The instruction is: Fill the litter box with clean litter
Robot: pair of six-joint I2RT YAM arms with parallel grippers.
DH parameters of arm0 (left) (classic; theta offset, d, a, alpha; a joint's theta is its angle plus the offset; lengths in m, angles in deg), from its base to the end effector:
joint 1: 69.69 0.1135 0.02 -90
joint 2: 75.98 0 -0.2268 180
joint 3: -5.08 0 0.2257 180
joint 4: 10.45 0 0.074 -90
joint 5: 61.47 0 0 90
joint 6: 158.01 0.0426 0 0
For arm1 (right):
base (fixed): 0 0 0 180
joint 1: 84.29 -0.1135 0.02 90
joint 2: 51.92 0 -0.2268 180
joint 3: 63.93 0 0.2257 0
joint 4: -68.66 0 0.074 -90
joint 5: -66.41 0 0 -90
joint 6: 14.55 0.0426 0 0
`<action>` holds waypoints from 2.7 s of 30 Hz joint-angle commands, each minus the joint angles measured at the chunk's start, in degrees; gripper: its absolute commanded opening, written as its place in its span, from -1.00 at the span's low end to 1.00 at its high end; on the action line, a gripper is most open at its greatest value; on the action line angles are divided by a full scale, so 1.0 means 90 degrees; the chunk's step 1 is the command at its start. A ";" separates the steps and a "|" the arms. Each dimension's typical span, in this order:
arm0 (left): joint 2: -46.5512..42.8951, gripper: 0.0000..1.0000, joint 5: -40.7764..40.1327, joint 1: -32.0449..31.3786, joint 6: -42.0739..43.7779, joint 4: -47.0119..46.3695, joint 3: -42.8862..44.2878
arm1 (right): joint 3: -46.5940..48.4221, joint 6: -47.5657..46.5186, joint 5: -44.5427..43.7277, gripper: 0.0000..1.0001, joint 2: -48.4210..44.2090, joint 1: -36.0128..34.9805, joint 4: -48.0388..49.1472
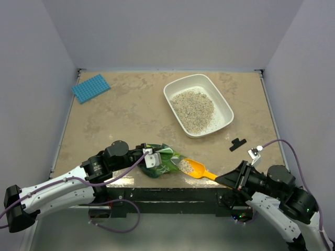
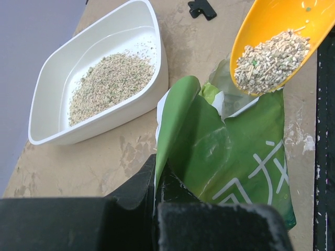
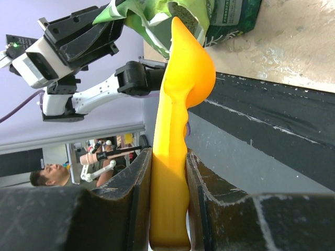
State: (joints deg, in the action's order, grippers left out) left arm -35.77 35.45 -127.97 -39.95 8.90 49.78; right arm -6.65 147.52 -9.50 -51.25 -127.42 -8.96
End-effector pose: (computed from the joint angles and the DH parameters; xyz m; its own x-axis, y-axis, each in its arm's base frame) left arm 0.0925 -0.1594 0.2478 0.3070 0.3914 -0.8675 0.8626 0.2706 0.4274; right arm 0.0112 0.0247 0.2633 -0.8692 0.4502 -0.2043 -0.0062 0.4033 0.9151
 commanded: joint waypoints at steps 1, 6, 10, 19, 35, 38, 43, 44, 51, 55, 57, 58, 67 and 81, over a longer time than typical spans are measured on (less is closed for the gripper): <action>-0.0043 -1.00 -0.0153 0.0001 -0.0158 -0.0055 -0.0089 | 0.0397 0.0117 -0.0149 -1.00 -0.0142 -0.0041 0.0045; -0.0141 -1.00 -0.0280 0.0001 -0.0177 -0.0065 -0.0099 | 0.0485 0.0195 -0.0198 -1.00 -0.0094 -0.0051 0.0260; -0.0229 -1.00 -0.0358 0.0001 -0.0217 -0.0104 -0.0109 | 0.0602 0.0195 -0.0295 -1.00 0.0062 -0.0041 0.0543; -0.0248 -1.00 -0.0359 0.0001 -0.0275 -0.0162 -0.0069 | 0.0993 0.0214 -0.1357 -1.00 0.0463 -0.0090 0.0991; -0.0385 -1.00 -0.0007 0.0001 -0.0373 -0.0211 -0.0040 | 0.0477 0.0868 -0.4913 -1.00 0.1234 -0.0217 0.2300; -0.0405 -1.00 0.0061 0.0001 -0.0402 -0.0231 -0.0050 | -0.0040 0.1112 -0.5500 -1.00 0.1273 -0.0217 0.2642; -0.0463 -1.00 0.0100 -0.0018 -0.0422 -0.0250 -0.0060 | -0.0862 0.1240 -0.5959 -1.00 0.1761 -0.0217 0.3647; -0.0463 -1.00 0.0101 -0.0018 -0.0412 -0.0250 -0.0069 | -0.1017 0.1163 -0.5989 -1.00 0.1936 -0.0217 0.3823; -0.0571 -1.00 0.0071 -0.0057 -0.0412 -0.0260 -0.0079 | -0.0230 -0.0631 -0.6145 -1.00 0.4542 0.0026 0.4694; -0.0590 -1.00 0.0032 -0.0057 -0.0422 -0.0241 -0.0070 | 0.1107 -0.2369 -0.6106 -1.00 0.6658 0.0359 0.4060; -0.0590 -1.00 -0.0007 -0.0058 -0.0422 -0.0231 -0.0079 | 0.1820 -0.2801 -0.6320 -1.00 0.7150 0.0379 0.3690; -0.0581 -1.00 -0.0036 -0.0067 -0.0412 -0.0250 -0.0070 | 0.2035 -0.3238 -0.6389 -1.00 0.7491 0.0379 0.3620; -0.0532 -1.00 -0.0290 -0.0067 -0.0431 -0.0221 -0.0050 | 0.4964 -0.4818 -0.7381 -1.00 0.9915 0.0380 0.1777; -0.0551 -1.00 -0.0652 -0.0067 -0.0461 -0.0241 -0.0079 | 0.3757 -0.5518 -0.5511 -1.00 0.8729 0.0944 0.3150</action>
State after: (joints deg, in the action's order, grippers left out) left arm -40.52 31.56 -128.34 -42.01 8.90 49.62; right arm 28.72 97.67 -61.72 37.60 -122.28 17.12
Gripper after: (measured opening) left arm 0.018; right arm 0.297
